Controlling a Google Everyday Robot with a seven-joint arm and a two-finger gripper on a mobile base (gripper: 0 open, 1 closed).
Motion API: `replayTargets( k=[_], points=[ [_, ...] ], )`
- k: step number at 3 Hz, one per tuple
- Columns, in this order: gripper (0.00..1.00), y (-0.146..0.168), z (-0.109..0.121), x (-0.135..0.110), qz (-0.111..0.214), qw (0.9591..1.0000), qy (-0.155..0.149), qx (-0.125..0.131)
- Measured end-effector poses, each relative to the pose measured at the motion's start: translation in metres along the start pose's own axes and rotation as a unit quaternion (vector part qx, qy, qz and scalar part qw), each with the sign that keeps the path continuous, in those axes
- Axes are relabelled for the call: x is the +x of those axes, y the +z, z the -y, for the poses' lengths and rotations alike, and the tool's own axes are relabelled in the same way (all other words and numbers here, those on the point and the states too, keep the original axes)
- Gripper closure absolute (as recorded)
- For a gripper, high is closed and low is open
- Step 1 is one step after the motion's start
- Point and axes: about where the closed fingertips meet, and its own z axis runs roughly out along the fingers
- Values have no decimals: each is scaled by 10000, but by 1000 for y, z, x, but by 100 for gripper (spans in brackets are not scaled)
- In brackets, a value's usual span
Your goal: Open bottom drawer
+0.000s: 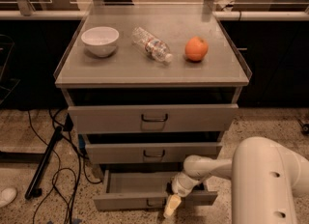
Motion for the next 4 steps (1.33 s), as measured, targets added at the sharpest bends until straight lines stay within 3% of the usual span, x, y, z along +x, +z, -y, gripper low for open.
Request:
replayTargets(
  k=[2, 3, 4],
  points=[
    [0, 42, 6, 19, -437, 9986, 103, -282],
    [0, 51, -3, 42, -603, 9968, 188, -499],
    [0, 50, -4, 41, -603, 9968, 188, -499]
  ],
)
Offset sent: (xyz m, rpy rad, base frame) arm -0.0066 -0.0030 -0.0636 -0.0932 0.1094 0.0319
